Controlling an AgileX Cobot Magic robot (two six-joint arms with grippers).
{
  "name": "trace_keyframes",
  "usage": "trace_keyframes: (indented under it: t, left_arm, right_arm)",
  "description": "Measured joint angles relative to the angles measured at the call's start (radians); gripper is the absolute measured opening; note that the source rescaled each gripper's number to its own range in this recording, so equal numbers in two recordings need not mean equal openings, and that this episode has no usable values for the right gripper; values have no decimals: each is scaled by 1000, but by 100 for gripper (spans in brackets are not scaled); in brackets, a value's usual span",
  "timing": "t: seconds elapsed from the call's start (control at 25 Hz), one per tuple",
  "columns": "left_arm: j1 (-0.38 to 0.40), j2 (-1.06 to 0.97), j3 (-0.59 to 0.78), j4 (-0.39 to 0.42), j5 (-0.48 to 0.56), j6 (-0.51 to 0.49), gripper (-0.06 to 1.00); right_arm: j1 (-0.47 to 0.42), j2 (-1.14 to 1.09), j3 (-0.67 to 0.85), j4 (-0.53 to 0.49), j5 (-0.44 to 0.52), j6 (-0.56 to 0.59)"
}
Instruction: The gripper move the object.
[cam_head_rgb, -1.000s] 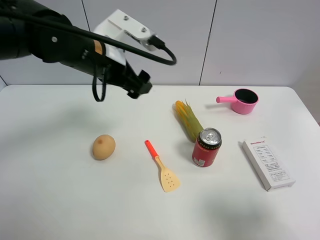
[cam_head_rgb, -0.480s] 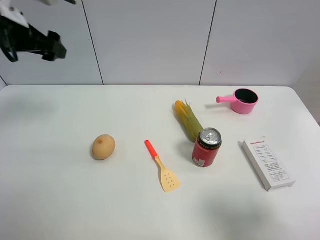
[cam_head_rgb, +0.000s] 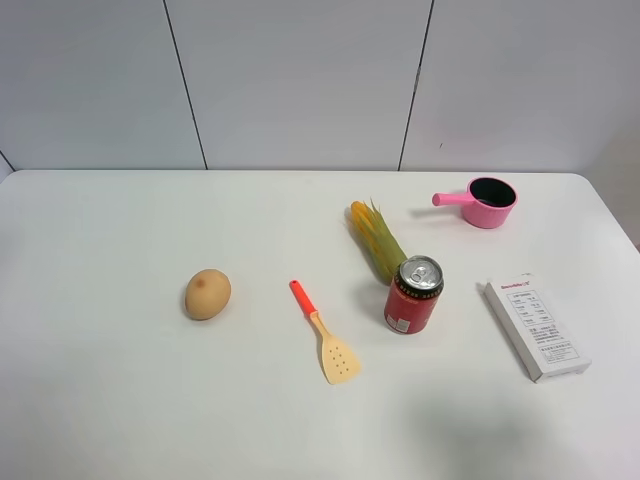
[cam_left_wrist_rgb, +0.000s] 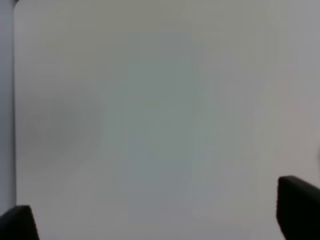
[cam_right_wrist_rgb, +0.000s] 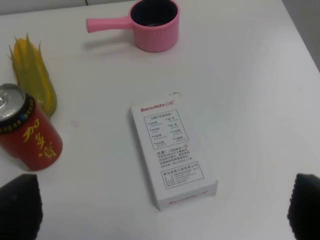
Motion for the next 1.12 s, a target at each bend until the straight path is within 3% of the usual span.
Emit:
trace_keyframes:
  t: [0.28, 0.52, 0.72, 0.96, 1.12]
  left_arm:
    - [27, -228, 1, -72, 103, 14, 88]
    - [27, -384, 1, -81, 201, 27, 88]
    - [27, -493, 22, -108, 208, 28, 88]
    - [27, -655, 233, -157, 202, 29, 88]
    - [27, -781, 409, -201, 146, 29, 88]
  right_arm:
    - [0, 0, 0, 0, 0, 0]
    - [0, 0, 0, 0, 0, 0]
    - [0, 0, 0, 0, 0, 0]
    - [0, 0, 0, 0, 0, 0]
    - [0, 0, 0, 0, 0, 0]
